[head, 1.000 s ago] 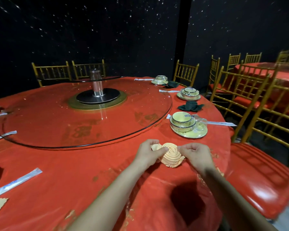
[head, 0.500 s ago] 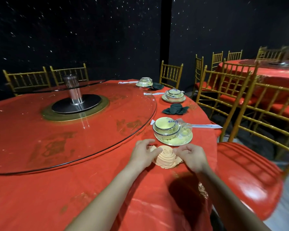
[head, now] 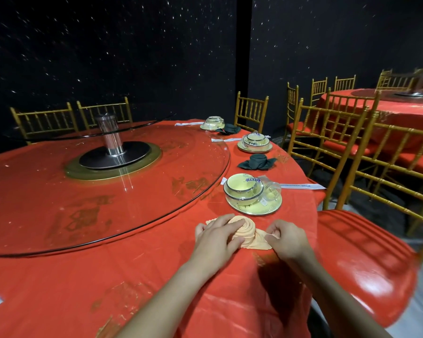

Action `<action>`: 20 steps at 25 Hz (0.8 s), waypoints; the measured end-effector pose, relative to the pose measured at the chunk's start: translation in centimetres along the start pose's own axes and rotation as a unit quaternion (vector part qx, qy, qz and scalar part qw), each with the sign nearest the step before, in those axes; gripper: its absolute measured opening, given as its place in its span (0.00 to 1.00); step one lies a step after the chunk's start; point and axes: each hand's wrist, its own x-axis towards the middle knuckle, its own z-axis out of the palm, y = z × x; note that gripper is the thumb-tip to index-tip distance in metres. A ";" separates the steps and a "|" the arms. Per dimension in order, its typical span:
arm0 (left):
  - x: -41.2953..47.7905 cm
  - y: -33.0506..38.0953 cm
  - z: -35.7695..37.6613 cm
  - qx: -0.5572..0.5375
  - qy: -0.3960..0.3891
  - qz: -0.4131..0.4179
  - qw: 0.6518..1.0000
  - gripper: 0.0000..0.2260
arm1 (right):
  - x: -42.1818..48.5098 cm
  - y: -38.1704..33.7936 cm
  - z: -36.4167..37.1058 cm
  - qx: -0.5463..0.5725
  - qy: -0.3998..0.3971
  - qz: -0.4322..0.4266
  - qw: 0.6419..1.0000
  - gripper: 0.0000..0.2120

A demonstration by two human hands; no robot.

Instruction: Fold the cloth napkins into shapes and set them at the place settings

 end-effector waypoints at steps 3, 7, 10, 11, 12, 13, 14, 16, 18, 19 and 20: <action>-0.1 -0.2 0.3 -0.031 0.001 -0.009 0.999 0.19 | -0.9 -0.7 0.2 -0.001 0.057 -0.105 0.993 0.18; -0.1 -0.5 0.5 -0.044 0.012 -0.017 0.999 0.23 | -2.6 -2.0 1.3 -0.054 0.050 -0.188 0.979 0.25; -0.2 -0.7 0.7 -0.043 -0.006 -0.025 0.999 0.24 | -2.7 -1.5 2.2 -0.044 0.037 -0.174 0.983 0.27; -0.3 -0.8 0.7 -0.044 -0.014 -0.022 0.999 0.25 | -2.8 -1.4 2.2 -0.029 0.037 -0.171 0.984 0.26; -0.6 -0.8 0.5 -0.045 -0.020 -0.019 0.999 0.25 | -2.9 -1.4 2.1 -0.016 0.042 -0.172 0.984 0.26; -0.9 -0.9 0.2 -0.044 -0.025 -0.016 0.999 0.26 | -2.9 -1.3 2.2 -0.009 0.055 -0.181 0.982 0.26; -1.2 -0.9 -0.1 -0.043 -0.027 -0.017 0.999 0.27 | -2.9 -1.4 2.1 -0.017 0.062 -0.190 0.980 0.26; -2.0 -1.4 -0.9 -0.035 -0.022 -0.034 0.999 0.28 | -3.0 -1.6 2.1 -0.050 0.051 -0.197 0.978 0.25; -3.5 -2.2 -2.1 -0.013 -0.010 -0.059 0.998 0.29 | -3.1 -1.6 1.9 -0.064 0.040 -0.197 0.978 0.25; -4.2 -2.8 -2.7 -0.004 -0.004 -0.072 0.997 0.29 | -3.0 -1.6 1.9 -0.063 0.037 -0.196 0.978 0.25; -5.1 -3.2 -3.5 -0.003 0.000 -0.086 0.996 0.29 | -3.2 -1.7 1.7 -0.057 0.036 -0.191 0.979 0.26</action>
